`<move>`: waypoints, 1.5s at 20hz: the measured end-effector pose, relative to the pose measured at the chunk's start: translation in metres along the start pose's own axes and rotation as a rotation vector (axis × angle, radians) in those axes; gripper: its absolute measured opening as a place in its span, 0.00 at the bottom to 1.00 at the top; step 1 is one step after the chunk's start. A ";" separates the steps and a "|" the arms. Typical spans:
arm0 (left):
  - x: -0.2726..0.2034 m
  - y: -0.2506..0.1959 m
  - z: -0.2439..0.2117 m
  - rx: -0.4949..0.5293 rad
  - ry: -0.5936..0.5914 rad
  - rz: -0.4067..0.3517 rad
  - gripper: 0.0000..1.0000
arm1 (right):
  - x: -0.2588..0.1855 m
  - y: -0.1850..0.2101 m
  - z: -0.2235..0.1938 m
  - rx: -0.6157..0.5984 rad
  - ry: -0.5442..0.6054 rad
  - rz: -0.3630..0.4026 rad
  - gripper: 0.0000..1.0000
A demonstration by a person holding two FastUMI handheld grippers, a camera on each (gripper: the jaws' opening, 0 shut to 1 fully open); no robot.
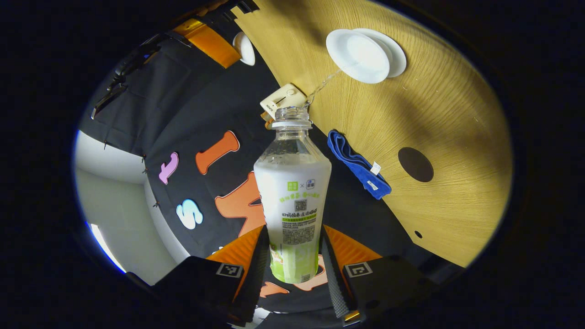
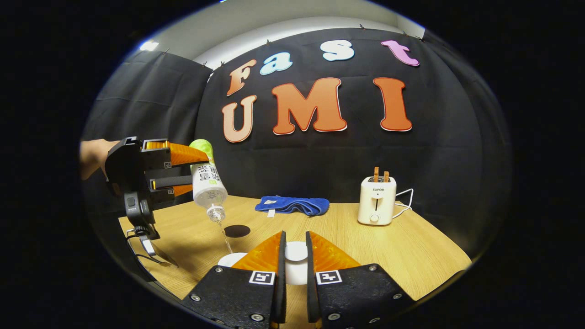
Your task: Open the teacup lid with one hand, grasp the water bottle and pour water into the teacup with the other hand; after pouring, place the water bottle on the coaster and then close the teacup lid.
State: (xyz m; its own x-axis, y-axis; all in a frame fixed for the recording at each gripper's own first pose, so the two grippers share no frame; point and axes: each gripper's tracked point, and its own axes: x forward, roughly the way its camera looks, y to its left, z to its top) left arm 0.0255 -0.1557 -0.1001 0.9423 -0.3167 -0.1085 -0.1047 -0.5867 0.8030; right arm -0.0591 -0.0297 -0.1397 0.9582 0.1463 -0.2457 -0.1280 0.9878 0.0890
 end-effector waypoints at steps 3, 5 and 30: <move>-0.001 0.002 0.006 0.015 -0.018 0.009 0.65 | 0.000 0.000 -0.001 -0.006 0.002 -0.002 0.18; -0.001 0.001 0.014 0.034 -0.035 0.009 0.66 | 0.000 0.000 -0.002 -0.008 0.006 -0.002 0.18; -0.011 -0.022 0.019 -0.838 -0.017 -0.044 0.61 | 0.013 0.034 0.000 0.011 0.017 0.045 0.18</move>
State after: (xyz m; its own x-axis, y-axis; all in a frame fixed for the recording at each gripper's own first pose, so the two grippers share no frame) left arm 0.0118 -0.1538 -0.1278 0.9344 -0.3214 -0.1537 0.2094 0.1465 0.9668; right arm -0.0513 0.0057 -0.1401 0.9471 0.1918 -0.2574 -0.1683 0.9795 0.1106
